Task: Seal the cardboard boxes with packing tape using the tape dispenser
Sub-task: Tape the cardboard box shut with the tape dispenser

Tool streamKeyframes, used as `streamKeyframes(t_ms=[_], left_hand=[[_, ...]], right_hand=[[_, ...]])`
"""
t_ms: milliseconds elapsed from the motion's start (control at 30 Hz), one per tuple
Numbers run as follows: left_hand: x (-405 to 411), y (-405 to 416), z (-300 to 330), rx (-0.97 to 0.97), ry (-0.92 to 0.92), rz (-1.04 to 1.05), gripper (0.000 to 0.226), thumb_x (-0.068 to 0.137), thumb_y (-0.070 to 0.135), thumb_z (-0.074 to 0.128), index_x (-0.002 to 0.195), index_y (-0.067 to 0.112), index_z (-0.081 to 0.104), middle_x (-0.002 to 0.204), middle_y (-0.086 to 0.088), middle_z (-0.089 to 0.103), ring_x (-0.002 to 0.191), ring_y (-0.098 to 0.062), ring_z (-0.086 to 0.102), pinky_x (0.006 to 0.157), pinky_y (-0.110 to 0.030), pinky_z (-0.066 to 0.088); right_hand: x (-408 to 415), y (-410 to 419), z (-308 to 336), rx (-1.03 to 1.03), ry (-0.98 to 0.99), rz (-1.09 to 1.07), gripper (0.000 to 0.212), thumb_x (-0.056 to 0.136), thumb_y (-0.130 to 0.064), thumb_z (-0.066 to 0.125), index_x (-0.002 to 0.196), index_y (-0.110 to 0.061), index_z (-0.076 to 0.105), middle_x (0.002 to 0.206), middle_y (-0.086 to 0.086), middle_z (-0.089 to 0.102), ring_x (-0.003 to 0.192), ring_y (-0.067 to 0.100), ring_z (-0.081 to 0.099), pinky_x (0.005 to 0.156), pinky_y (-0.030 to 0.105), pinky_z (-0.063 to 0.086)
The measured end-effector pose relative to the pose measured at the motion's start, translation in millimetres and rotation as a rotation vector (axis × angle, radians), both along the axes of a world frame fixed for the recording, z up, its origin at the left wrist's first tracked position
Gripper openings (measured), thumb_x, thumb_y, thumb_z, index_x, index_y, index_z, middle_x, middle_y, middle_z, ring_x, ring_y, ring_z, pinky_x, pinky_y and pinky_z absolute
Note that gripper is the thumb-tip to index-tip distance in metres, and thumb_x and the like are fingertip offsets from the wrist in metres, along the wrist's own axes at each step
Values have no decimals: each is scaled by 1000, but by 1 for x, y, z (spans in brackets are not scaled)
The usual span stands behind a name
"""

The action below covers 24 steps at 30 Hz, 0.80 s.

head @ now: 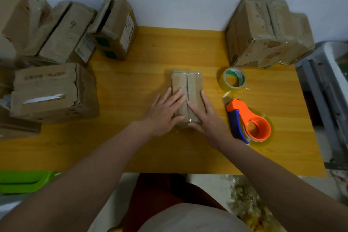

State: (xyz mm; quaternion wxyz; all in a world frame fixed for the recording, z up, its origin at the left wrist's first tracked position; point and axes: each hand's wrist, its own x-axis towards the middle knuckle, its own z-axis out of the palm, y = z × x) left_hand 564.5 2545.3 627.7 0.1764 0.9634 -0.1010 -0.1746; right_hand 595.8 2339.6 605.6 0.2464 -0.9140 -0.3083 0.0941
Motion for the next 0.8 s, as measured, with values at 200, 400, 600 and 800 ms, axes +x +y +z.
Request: streamKeyframes(t_ms=[200,400,600,800], left_hand=[[6,9,-14,99,-34,-111,94,87,63,48,153,28,-9,150,13,-31,143,-20,-25,116,-41,-4],[-3,-9,-12,28,-53,42,96,83,52,61,154,28,1,151,19,-23,149,-22,-12,110,-44,35],[-1,-2,-5,38,8,20,103,82,64,58,153,32,-8,150,22,-30,147,-18,-18,116,-46,23],[-3,-19,12,-53,21,145,94,82,50,67,154,26,12,160,17,-7,149,-18,-7,118,-45,19]], right_hand=[[9,-1,1,109,51,2,69,75,-28,78,138,-26,50,159,12,9,139,18,22,106,34,37],[7,15,2,141,116,-101,70,65,-36,85,125,-15,57,156,16,14,143,29,20,114,38,28],[5,-9,12,13,90,83,77,85,-14,70,148,-32,30,161,0,-6,143,12,10,109,24,25],[-16,-55,6,-53,-80,-437,62,77,-14,77,131,-4,48,125,17,49,118,34,49,99,39,41]])
